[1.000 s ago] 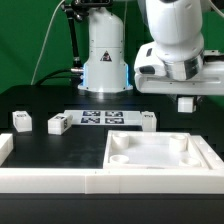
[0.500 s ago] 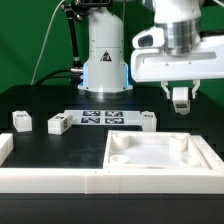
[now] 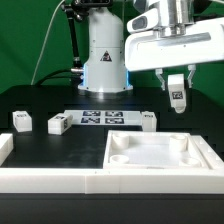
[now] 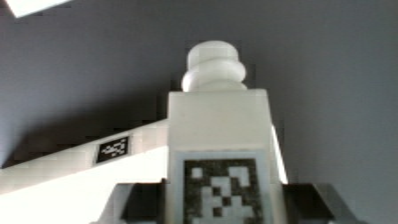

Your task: Assemble one leg

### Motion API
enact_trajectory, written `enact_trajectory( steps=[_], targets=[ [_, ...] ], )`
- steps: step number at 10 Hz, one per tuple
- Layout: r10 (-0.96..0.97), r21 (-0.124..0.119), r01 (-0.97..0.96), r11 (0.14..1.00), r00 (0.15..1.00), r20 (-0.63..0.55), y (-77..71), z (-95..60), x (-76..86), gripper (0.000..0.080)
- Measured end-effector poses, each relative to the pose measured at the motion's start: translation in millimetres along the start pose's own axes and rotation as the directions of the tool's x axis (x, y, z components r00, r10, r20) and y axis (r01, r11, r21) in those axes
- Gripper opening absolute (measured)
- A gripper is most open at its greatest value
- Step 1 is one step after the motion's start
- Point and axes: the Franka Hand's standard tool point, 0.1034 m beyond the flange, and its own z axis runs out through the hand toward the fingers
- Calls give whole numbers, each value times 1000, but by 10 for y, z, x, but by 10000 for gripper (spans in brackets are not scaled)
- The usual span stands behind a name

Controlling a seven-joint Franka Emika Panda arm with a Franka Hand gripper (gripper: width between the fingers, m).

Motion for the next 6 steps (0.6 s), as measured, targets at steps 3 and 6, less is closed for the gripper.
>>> enact_trajectory(
  steps=[3,6],
  targets=[
    [-22,-2,22,1000,1000,2,22,8,6,290],
    [-201,-37,202,979,979,20,360,-98,292,290]
  ],
)
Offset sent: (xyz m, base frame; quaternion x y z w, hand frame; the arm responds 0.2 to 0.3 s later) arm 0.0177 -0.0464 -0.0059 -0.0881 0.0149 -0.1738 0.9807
